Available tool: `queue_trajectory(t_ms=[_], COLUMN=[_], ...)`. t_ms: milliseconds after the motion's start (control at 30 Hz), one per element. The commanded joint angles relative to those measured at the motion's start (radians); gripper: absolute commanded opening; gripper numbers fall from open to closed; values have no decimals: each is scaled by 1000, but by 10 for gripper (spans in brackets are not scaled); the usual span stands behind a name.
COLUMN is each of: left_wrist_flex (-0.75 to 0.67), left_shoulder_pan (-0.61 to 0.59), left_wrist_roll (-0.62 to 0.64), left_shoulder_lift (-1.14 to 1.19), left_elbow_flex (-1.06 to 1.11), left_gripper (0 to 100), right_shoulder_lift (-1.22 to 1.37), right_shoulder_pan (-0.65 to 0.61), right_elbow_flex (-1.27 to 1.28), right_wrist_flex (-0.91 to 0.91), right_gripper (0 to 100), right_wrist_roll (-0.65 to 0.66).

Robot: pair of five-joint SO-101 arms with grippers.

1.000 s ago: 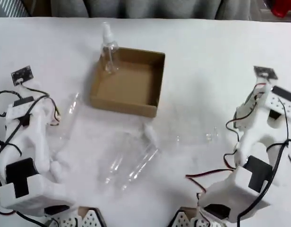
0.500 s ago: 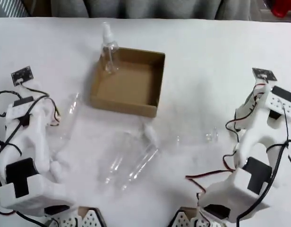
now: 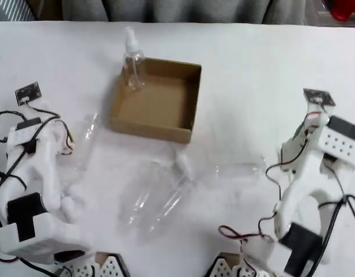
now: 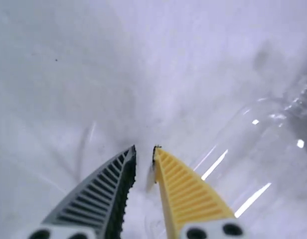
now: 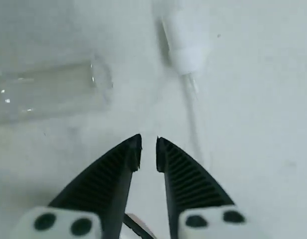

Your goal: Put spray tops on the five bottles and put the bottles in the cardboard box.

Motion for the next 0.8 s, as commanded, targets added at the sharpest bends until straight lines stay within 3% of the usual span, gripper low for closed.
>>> queue_trajectory(t_ms=[0,400,500,767], left_wrist_flex=[11,12,28,353], left_shoulder_pan=[13,12,12,-1], left_wrist_roll=[-6,-6,-8,-126], left_shoulder_lift=[-21,-21,-24,-22], left_elbow_flex=[-15,-18,-25,-284], left_gripper=[76,76,76,76], right_shoulder_lift=[-143,-532,-542,-460], right_shoulder_pan=[-21,-142,-142,-145], right_elbow_flex=[104,506,559,589], right_wrist_flex=[-36,-211,-294,-417], right_gripper=[16,16,18,18], right_wrist_roll=[-11,-12,-71,-87])
